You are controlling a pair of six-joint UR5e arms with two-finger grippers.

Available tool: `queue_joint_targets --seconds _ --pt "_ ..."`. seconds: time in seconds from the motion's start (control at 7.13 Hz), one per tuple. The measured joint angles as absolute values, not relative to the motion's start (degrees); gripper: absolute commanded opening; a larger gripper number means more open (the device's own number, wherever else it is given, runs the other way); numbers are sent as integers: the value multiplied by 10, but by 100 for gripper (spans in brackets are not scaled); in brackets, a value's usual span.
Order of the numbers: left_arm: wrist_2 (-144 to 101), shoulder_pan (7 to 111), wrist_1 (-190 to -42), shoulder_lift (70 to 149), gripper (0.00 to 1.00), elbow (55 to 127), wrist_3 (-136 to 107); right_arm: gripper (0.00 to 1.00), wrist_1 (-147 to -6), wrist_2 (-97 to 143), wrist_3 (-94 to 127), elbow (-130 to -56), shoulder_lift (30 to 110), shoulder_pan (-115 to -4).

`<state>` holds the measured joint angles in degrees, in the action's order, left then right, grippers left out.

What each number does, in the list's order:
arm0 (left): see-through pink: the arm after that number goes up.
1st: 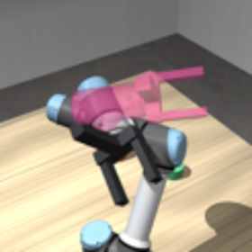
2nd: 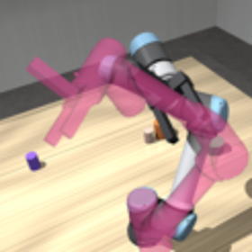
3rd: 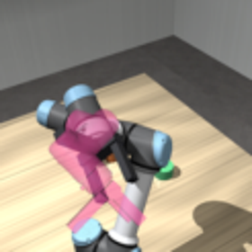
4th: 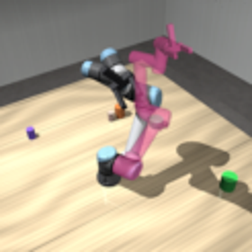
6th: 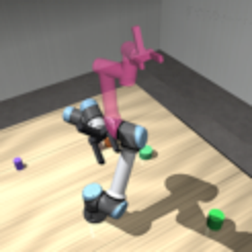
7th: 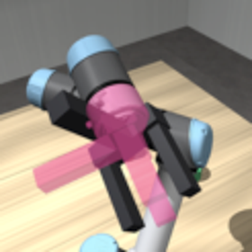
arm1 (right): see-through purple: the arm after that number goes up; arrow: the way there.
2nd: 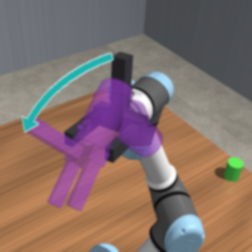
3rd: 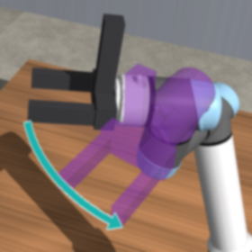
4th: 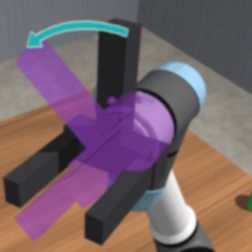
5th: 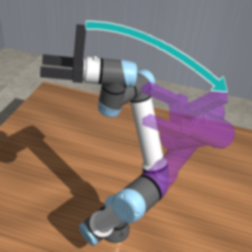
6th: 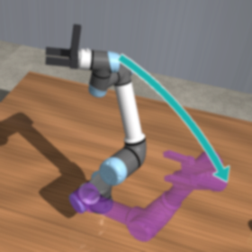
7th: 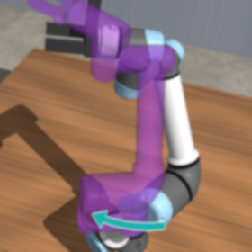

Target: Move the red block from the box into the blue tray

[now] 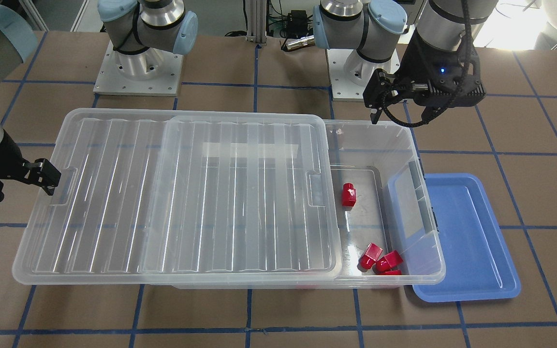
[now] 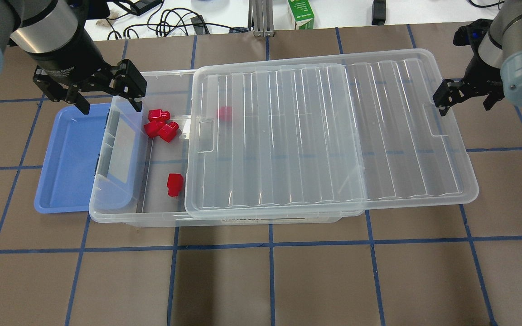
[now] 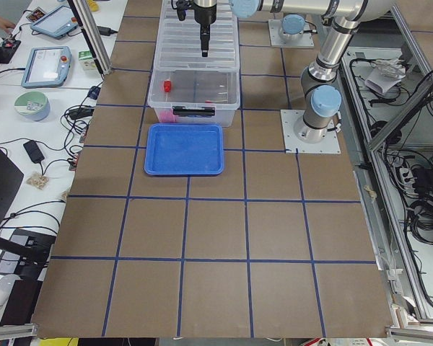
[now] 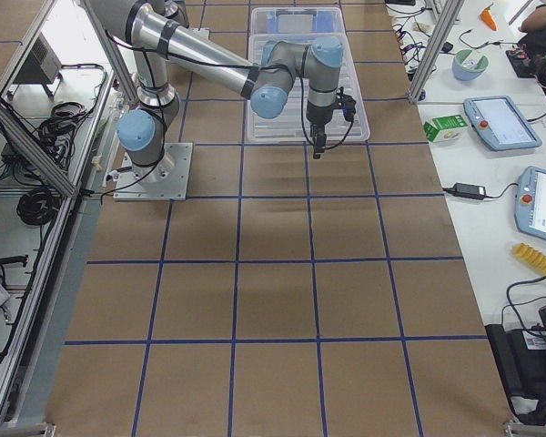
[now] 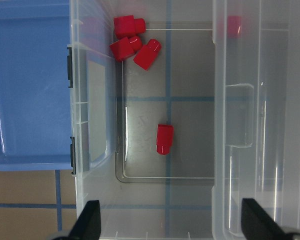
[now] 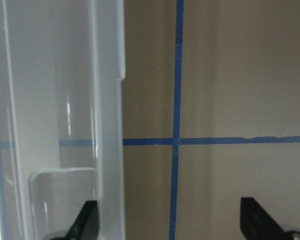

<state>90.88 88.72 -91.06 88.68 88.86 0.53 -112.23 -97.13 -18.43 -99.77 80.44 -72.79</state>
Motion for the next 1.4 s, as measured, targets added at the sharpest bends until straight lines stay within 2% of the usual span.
queue_joint_targets --seconds 0.7,1.12,1.4 --pt "909 888 -911 887 100 888 5 100 -1114 -945 -188 -987 825 -720" --pt "905 885 -888 904 100 894 16 100 -1008 -907 -139 -899 874 -779" --pt "903 882 -806 932 100 944 40 100 -953 -905 -63 -852 877 -849"
